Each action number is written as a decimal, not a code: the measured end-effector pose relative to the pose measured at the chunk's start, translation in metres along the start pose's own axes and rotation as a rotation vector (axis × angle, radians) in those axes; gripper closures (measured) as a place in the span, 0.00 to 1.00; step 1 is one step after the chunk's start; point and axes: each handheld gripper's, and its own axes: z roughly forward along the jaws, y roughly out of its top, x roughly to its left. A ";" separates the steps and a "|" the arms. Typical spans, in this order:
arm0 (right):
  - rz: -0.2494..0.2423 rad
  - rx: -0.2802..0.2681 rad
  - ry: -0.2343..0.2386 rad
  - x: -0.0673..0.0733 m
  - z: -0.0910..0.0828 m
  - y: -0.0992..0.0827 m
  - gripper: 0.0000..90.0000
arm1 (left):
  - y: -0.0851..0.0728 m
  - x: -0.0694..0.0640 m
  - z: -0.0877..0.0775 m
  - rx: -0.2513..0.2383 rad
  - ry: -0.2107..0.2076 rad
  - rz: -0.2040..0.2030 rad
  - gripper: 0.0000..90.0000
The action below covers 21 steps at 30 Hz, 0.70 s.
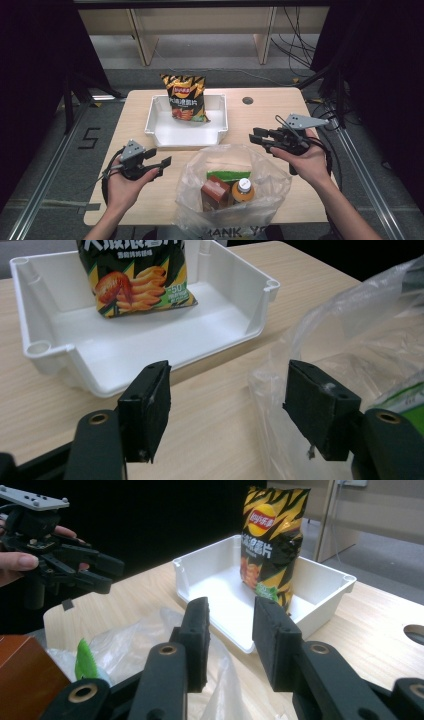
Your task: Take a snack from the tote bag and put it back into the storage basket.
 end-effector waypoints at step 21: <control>-0.112 0.095 0.129 0.018 0.006 -0.008 0.77 | -0.019 -0.004 -0.010 -0.016 0.009 -0.054 0.39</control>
